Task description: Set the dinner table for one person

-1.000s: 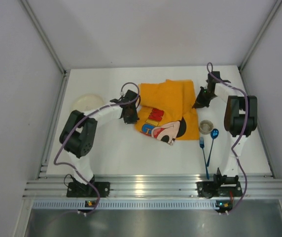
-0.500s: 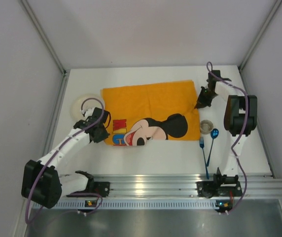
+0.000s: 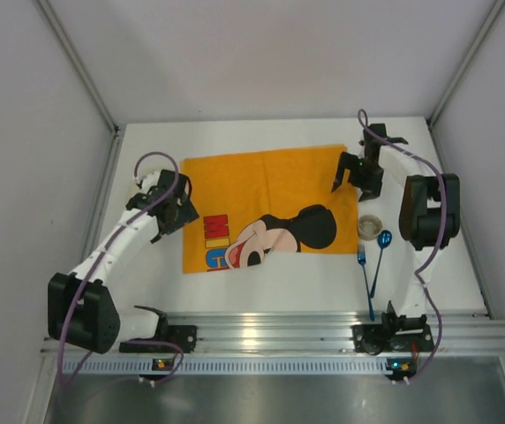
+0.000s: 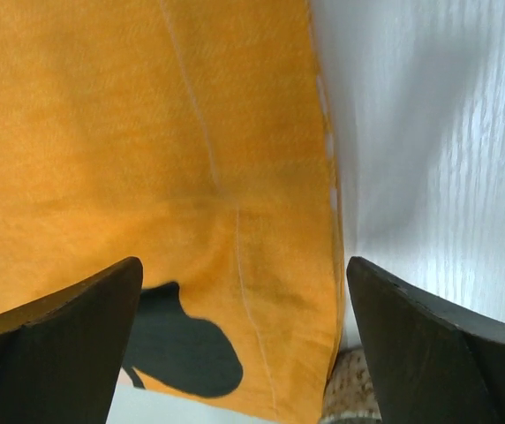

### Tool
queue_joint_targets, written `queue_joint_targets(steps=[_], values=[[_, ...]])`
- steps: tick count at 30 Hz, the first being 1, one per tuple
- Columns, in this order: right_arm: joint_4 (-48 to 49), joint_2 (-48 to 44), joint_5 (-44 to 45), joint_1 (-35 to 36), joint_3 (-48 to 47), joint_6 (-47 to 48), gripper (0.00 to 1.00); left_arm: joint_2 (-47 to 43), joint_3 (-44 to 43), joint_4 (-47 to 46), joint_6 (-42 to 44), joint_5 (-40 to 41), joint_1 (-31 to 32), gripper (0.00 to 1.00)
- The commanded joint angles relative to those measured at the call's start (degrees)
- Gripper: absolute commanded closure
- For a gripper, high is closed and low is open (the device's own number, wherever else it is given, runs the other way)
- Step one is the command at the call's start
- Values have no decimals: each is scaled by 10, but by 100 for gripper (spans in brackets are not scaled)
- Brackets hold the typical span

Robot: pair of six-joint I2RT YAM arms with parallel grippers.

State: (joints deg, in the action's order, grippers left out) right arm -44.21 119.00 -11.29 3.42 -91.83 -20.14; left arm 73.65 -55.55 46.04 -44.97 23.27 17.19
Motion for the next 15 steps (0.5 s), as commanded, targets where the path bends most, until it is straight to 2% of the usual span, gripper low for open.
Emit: queue_joint_targets(steps=[1,2,4,8,15], values=[[-25,-96,24,30,-2,21,0,25,-19,-31,51,-8,-63,2],[-26,-119,22,50,2,21,0,34,-19,-40,55,-18,-99,2],[-34,-138,19,76,17,24,0,59,-19,-61,62,-53,-130,2],[-23,-205,21,131,110,-8,0,89,-6,-100,62,-101,-206,2],[6,-257,41,156,231,-32,0,133,-10,-161,74,-125,-269,2]])
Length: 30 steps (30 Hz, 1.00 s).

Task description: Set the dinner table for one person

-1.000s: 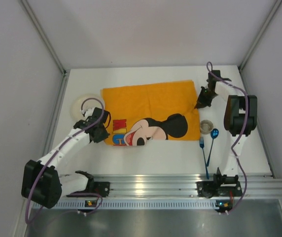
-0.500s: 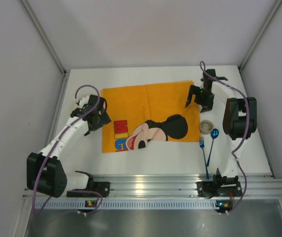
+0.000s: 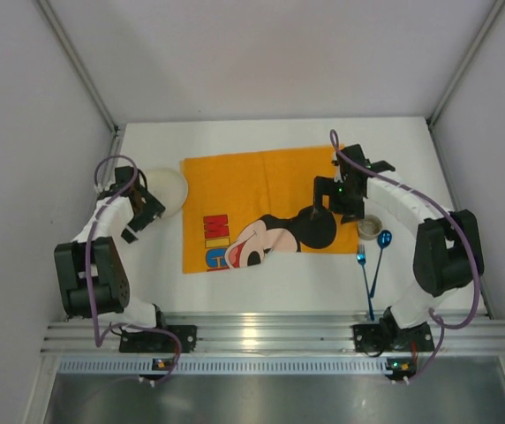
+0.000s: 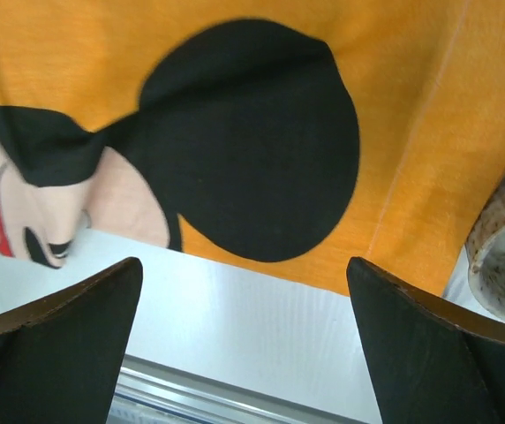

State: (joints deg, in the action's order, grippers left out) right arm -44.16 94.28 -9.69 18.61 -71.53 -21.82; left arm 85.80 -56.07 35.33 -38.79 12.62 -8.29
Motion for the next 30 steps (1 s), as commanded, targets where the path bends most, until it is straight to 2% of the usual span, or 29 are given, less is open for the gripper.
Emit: queue_joint_targets(steps=[1,8,11,14,15,16,17,21,23,30], values=[[4,-14,44,5,38,-18,0,16,-8,-60,13,-16,-17,2],[15,-7,112,5,131,-17,0,76,-54,-62,14,-11,-32,2],[43,5,111,5,165,-23,2,82,-56,-65,17,-10,-39,2],[64,24,116,5,184,-24,33,96,-59,-71,21,-15,-54,2],[72,27,120,5,190,-21,50,104,-60,-73,20,-21,-59,2],[76,34,127,5,199,-17,56,107,-62,-73,20,-24,-66,2],[80,37,131,5,204,-15,67,109,-62,-74,25,-27,-69,2],[75,33,136,5,214,-17,90,110,-72,-75,39,-23,-73,2],[67,23,140,5,221,-21,99,114,-79,-70,45,-19,-75,2],[8,-24,136,16,245,-58,100,131,-95,-74,55,-23,-90,2]])
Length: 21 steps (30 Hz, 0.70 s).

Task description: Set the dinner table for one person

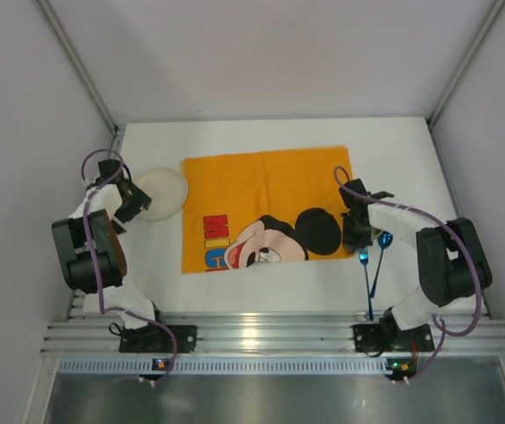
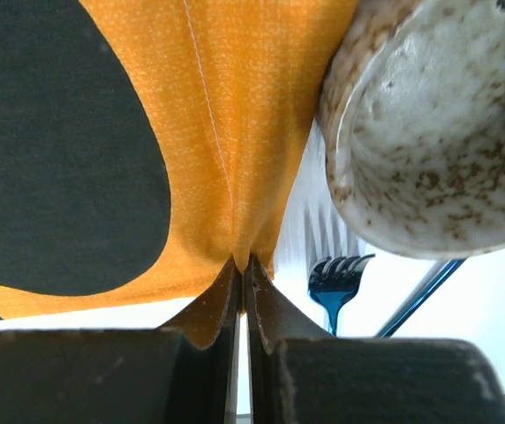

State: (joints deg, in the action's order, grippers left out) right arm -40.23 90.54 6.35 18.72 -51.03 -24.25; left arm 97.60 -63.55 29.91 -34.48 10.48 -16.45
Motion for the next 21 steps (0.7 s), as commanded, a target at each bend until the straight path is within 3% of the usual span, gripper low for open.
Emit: queue_joint_targets(steps=[1,7,15,18,19,20,21], values=[[-38,10,-27,15,40,-40,100,15,-25,-20,12,-4,-11,2],[-85,-26,-36,15,74,-99,100,47,-44,-34,12,-12,-13,4],[-104,-62,-44,15,95,-105,100,102,-77,-56,8,-29,-13,16],[-107,-65,-39,14,93,-99,100,116,-90,-59,11,-27,-12,26],[-107,-63,-40,15,82,-95,100,122,-104,-57,12,-27,-13,39],[-110,-61,-43,15,75,-86,99,131,-111,-56,16,-29,-12,45],[-113,-56,-43,15,67,-83,88,136,-122,-52,18,-31,-12,53]])
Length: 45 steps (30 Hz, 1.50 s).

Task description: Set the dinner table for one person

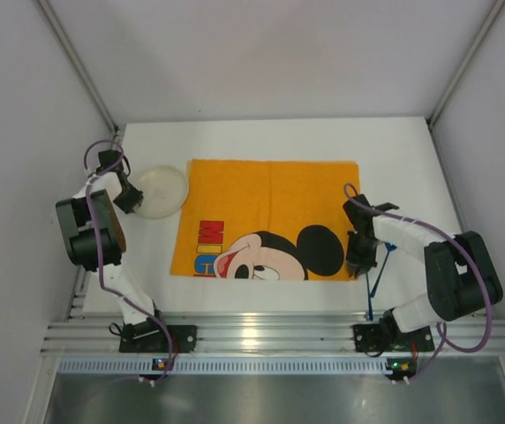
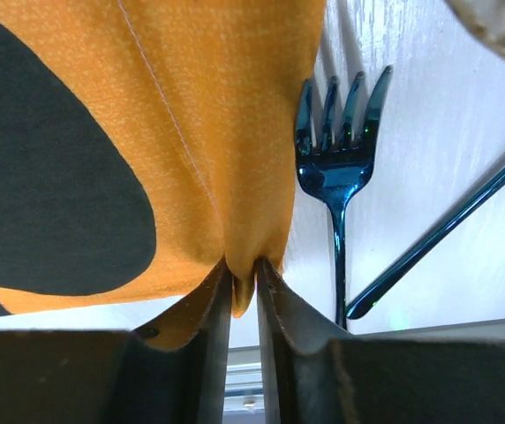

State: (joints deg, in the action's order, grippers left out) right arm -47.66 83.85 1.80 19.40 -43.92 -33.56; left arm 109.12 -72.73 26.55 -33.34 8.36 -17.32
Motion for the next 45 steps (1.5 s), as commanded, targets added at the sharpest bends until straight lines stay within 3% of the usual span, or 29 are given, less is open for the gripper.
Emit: queue_joint_targets(steps=[1,2,3,4,5,7,13,16,21,27,29,35,39,41,42,43,44,45], values=[[-40,10,1,8,-20,14,79,23,-38,-16,13,-12,-4,70],[-45,9,1,9,-30,22,48,27,-44,-13,17,-15,-3,77],[-49,1,2,9,-40,24,24,24,-56,-8,21,-15,-3,83],[-53,-4,2,9,-62,27,6,20,-58,-9,28,-16,-4,90],[-59,-8,2,10,-72,34,1,11,-61,-9,31,-16,-3,91],[-67,-18,0,11,-110,44,0,-19,-66,-9,37,-23,-4,100],[-103,-31,30,15,-231,54,0,-125,-65,-8,21,-80,-3,100],[-117,-27,73,14,-279,54,0,-172,-43,-29,8,-166,7,100],[-126,-35,195,-27,-272,14,0,-193,-18,-64,19,-221,114,100],[-64,-44,17,-188,-190,40,0,-159,16,-88,19,-201,285,100],[-65,-31,0,-218,-188,63,0,-148,25,-98,10,-189,333,100],[-60,-47,2,-269,-193,91,0,-85,8,-93,21,-156,410,100],[-62,-42,-3,-292,-195,102,0,-69,14,-90,23,-134,420,100],[-57,-41,-5,-299,-196,106,0,-61,19,-89,28,-129,421,79],[-53,-39,-6,-306,-199,109,0,-59,25,-87,29,-129,421,43],[-48,-37,-9,-308,-201,110,0,-58,28,-84,28,-124,421,26],[-46,-31,-12,-312,-206,110,0,-60,31,-82,28,-125,421,2],[-44,-18,-15,-313,-215,110,0,-64,36,-76,27,-121,421,2]])
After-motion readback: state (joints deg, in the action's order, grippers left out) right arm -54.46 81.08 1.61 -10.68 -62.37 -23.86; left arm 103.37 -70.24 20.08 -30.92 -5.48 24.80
